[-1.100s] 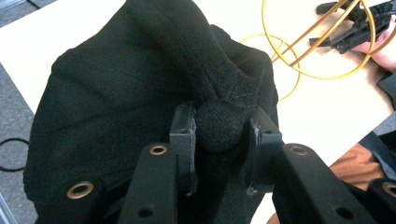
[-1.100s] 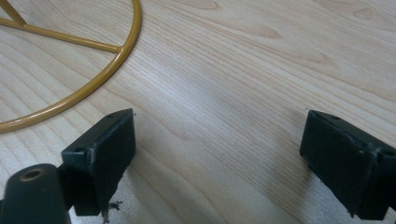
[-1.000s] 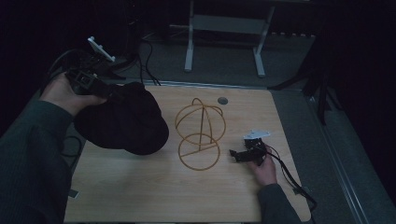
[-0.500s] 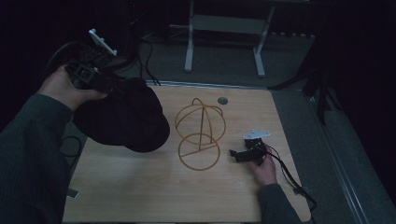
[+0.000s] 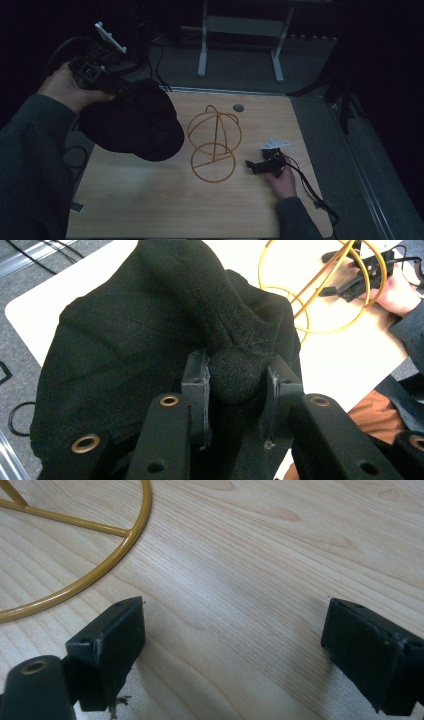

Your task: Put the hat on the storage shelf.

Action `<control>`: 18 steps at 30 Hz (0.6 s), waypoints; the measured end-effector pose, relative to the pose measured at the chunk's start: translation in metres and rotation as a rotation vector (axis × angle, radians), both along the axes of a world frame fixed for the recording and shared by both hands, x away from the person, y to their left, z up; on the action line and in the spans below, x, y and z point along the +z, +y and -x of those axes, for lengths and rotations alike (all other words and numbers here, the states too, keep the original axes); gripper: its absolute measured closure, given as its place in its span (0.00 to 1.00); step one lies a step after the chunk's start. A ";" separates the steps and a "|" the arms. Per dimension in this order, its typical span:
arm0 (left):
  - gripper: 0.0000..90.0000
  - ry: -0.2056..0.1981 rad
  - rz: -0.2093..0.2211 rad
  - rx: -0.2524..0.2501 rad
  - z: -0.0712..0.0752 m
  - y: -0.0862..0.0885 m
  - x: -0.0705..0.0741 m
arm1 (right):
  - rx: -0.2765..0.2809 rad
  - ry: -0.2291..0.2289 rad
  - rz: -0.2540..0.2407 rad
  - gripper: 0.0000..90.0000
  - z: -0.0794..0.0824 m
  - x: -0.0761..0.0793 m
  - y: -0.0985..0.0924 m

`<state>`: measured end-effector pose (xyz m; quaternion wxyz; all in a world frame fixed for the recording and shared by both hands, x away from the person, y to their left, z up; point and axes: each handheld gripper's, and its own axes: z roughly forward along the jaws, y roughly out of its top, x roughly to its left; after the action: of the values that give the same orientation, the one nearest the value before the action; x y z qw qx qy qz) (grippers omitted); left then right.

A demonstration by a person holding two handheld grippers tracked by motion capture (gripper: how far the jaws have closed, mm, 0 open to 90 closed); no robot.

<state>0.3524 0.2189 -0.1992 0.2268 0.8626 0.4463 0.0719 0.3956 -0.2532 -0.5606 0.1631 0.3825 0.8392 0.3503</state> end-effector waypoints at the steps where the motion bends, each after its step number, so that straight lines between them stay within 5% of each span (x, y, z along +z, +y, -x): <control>1: 0.77 0.001 -0.001 -0.002 0.000 0.000 0.001 | 0.000 0.000 0.000 0.11 0.000 0.000 0.000; 18: 0.77 -0.009 -0.011 -0.043 0.002 -0.004 0.013 | 0.000 0.000 0.000 0.11 0.000 0.000 0.000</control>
<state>0.3502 0.2144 -0.1865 0.2253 0.8731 0.4262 0.0732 0.3956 -0.2532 -0.5606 0.1632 0.3825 0.8392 0.3504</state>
